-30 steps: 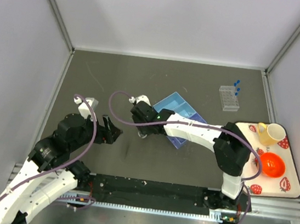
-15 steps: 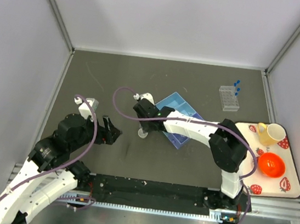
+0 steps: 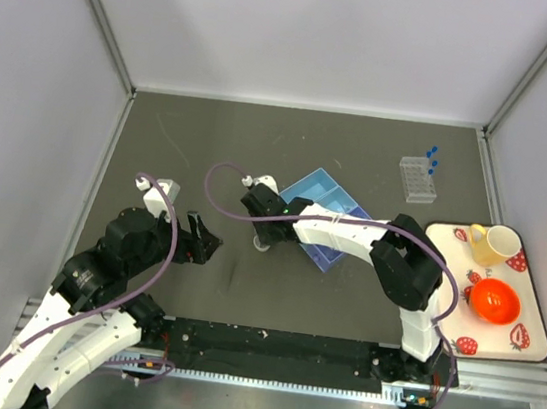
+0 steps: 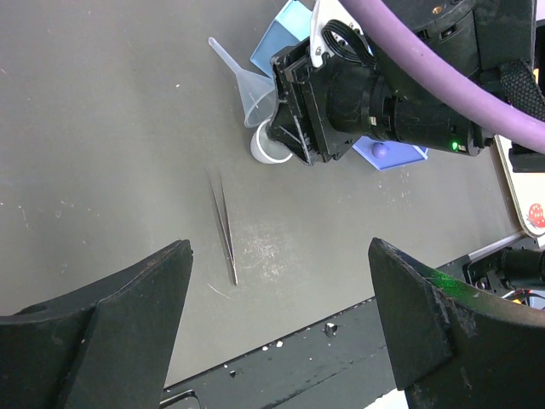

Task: Organize the chemistry lab equipment

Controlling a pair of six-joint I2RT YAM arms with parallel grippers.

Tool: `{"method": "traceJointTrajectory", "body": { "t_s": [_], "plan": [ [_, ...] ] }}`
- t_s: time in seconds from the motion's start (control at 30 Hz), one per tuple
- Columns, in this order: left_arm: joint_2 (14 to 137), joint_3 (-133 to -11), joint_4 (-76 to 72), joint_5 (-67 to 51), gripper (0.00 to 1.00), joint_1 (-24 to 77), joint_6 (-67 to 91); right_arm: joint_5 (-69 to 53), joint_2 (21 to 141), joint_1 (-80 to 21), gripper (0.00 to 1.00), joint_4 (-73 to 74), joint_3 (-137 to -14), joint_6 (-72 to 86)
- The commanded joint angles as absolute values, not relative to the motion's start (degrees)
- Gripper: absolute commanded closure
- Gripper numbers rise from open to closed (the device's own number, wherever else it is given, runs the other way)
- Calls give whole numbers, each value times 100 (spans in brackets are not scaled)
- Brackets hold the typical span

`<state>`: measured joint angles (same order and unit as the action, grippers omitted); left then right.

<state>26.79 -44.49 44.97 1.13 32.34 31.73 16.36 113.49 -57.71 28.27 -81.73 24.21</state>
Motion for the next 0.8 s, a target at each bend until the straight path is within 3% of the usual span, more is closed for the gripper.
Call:
{"method": "traceJointTrajectory", "body": {
  "t_s": [0.0,0.27,0.77],
  "plan": [
    [2690,-4632,4395,158,10,3226,3120,1573,11338,-5722,70,2575,-8112,2531],
    [2663,-4605,4395,158,10,3226,3129,1345,11312,-5722,99,2540,-7989,2602],
    [2707,-4605,4298,62,10,3226,3208,1353,9687,-5836,100,2874,-7216,2426]
  ]
}}
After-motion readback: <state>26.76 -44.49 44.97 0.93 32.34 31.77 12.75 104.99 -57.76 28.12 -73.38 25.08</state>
